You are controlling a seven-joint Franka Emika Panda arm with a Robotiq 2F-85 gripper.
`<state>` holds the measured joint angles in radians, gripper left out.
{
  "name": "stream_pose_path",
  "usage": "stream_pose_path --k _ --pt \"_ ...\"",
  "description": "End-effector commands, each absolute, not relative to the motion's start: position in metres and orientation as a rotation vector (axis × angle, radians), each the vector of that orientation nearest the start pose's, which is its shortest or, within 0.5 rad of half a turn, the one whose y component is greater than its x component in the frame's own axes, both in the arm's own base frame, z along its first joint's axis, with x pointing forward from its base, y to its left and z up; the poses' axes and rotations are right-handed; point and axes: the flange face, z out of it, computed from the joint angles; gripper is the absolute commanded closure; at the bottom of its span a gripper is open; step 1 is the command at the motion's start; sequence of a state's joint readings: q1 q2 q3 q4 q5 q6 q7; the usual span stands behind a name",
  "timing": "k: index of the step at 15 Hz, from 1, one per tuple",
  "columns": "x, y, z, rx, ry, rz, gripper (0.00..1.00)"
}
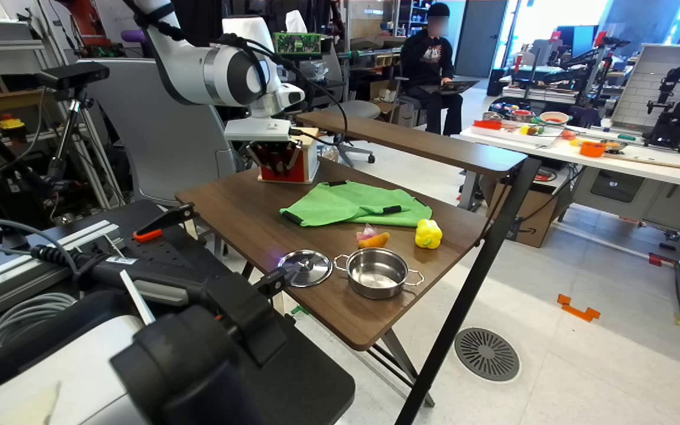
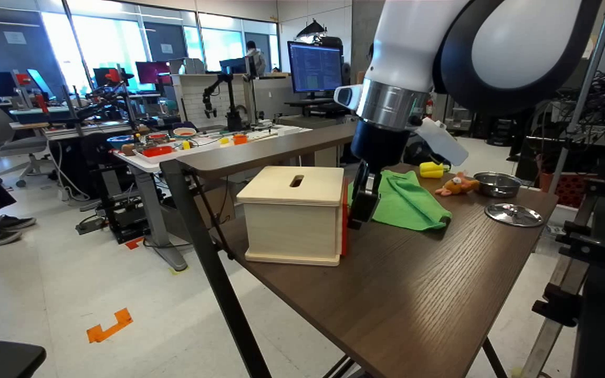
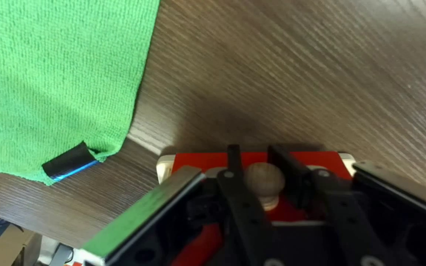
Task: Open the drawer
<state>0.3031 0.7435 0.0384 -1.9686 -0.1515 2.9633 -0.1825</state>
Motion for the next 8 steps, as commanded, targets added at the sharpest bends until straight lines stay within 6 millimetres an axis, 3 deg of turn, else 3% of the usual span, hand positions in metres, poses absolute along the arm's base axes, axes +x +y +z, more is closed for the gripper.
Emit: stream_pose_path --k 1,8 --pt "0.570 0.205 0.126 -2.972 -0.988 -0.346 0.94" --pt "0.554 0.193 0.127 -2.982 -0.976 -0.295 0.94"
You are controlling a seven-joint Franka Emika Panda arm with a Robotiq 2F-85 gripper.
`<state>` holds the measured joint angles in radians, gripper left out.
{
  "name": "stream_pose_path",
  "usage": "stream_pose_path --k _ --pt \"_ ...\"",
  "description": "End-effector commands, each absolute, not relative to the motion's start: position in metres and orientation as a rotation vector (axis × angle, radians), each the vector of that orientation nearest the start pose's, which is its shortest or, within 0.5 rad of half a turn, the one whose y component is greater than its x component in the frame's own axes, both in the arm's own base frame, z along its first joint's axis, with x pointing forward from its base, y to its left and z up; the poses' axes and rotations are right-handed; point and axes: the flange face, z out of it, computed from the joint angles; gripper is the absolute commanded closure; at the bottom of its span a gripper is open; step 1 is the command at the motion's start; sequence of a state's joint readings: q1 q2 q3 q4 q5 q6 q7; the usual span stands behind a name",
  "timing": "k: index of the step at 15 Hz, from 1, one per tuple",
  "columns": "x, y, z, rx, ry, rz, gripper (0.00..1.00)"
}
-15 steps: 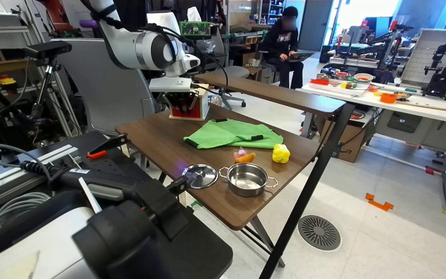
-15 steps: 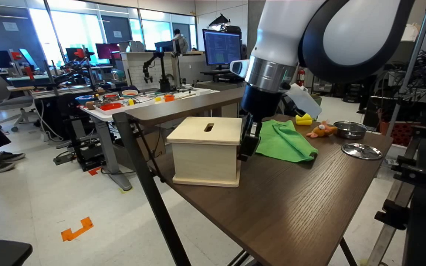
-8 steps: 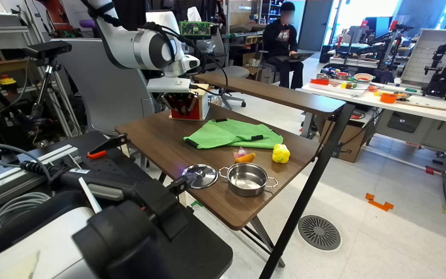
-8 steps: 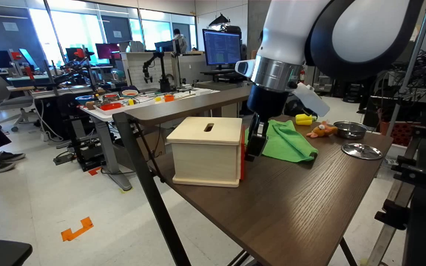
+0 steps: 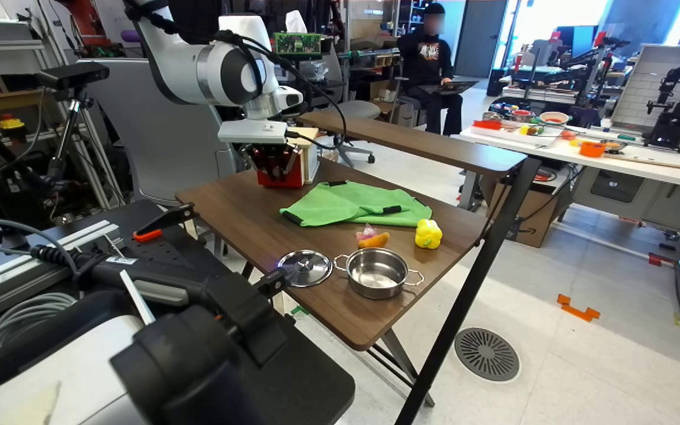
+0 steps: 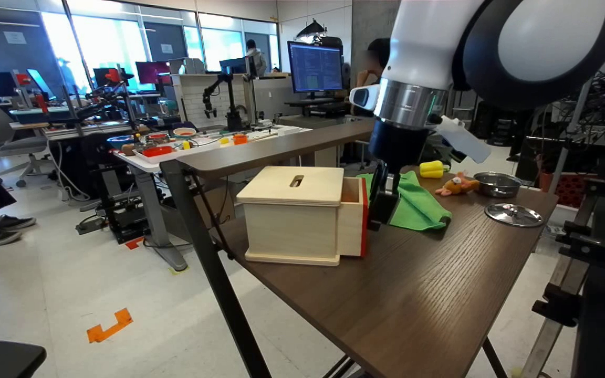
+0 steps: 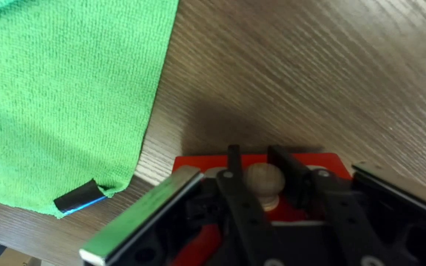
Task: Open the drawer
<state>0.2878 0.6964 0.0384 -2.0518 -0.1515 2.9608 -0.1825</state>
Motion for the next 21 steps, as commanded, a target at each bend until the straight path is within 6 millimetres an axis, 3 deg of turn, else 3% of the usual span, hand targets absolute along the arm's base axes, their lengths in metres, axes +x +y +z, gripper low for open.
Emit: stream_pose_path --k 1,6,7,9,15,18,21 --pt "0.552 0.192 0.127 -2.982 -0.976 -0.292 0.94" --pt "0.547 0.186 0.129 -2.991 -0.965 -0.280 0.94" --pt "0.547 0.185 0.129 -2.993 -0.961 -0.275 0.49" --pt "0.547 0.183 0.130 -2.998 -0.952 -0.267 0.42" --pt "0.546 0.175 0.131 -3.017 -0.934 -0.186 0.00" --pt "0.546 0.174 0.142 -3.012 -0.925 -0.170 0.00" --pt "0.544 0.175 0.173 -3.006 -0.918 -0.203 0.00"
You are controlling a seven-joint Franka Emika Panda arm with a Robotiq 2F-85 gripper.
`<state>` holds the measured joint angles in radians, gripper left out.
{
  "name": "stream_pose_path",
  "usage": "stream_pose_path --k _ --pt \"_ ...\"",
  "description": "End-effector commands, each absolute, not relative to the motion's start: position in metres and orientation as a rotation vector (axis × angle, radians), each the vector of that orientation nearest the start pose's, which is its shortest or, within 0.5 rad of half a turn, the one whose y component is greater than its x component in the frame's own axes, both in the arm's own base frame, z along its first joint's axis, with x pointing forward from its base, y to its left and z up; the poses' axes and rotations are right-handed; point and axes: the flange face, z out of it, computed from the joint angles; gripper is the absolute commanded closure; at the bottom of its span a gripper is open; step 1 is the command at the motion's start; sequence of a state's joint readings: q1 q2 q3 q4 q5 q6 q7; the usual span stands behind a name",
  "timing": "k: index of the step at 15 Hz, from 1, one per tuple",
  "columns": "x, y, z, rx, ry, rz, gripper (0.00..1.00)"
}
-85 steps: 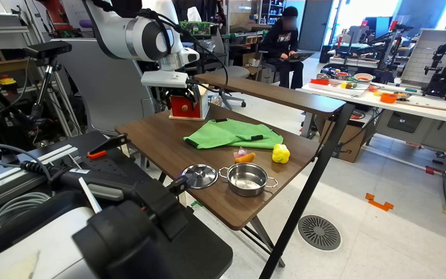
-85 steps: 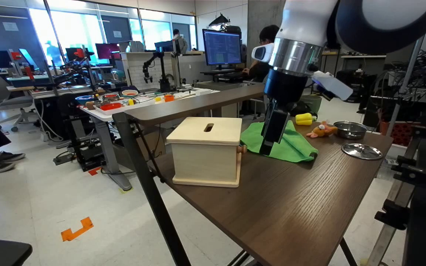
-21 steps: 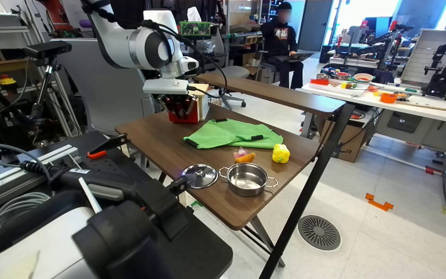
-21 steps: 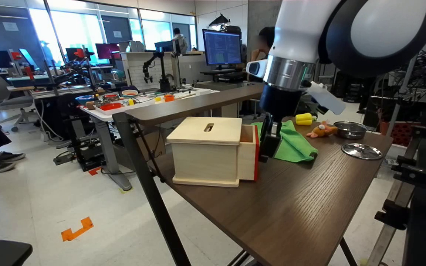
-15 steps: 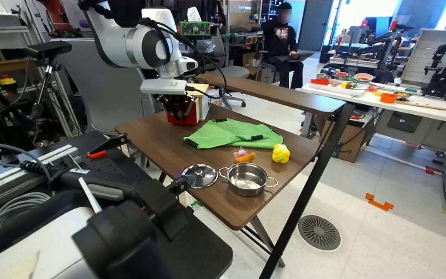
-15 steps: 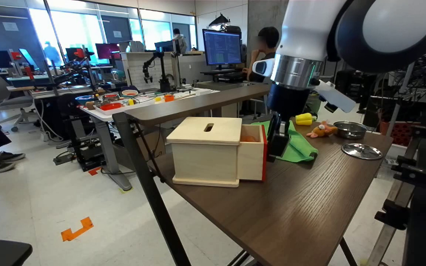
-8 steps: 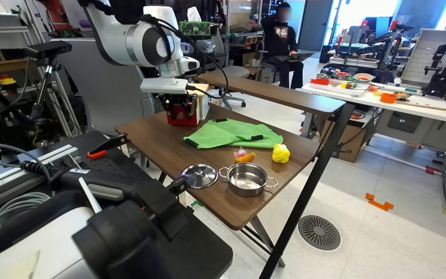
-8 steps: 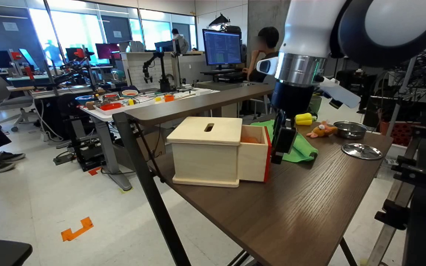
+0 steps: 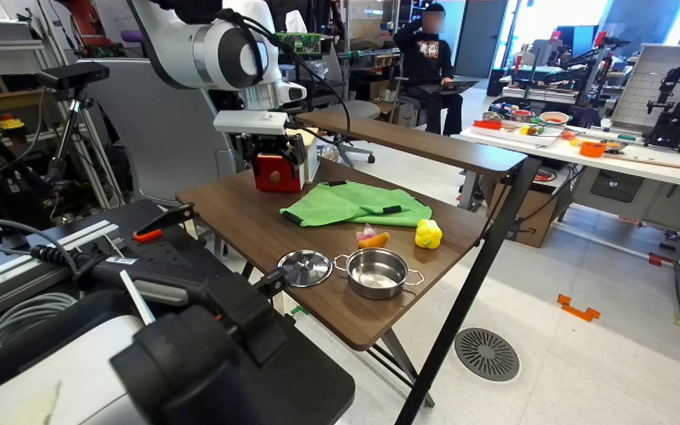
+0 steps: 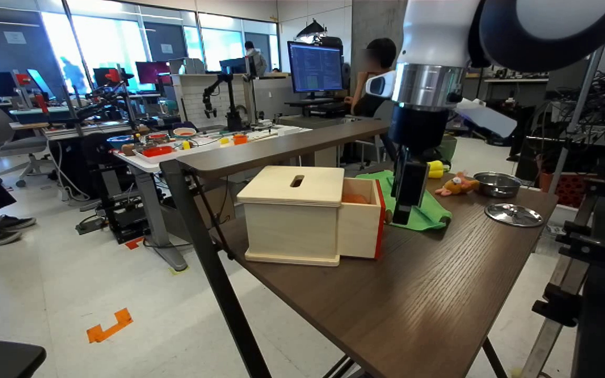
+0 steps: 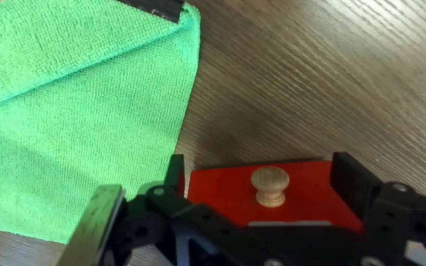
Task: Open the drawer
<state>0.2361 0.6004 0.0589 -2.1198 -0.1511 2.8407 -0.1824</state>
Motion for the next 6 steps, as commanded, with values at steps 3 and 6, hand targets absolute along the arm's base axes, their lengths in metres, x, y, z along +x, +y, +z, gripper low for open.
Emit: stream_pose_path --k 3,6 --pt "0.546 0.167 0.209 -3.017 -0.872 -0.187 0.00" --pt "0.556 0.171 0.194 -3.011 -0.913 -0.237 0.00"
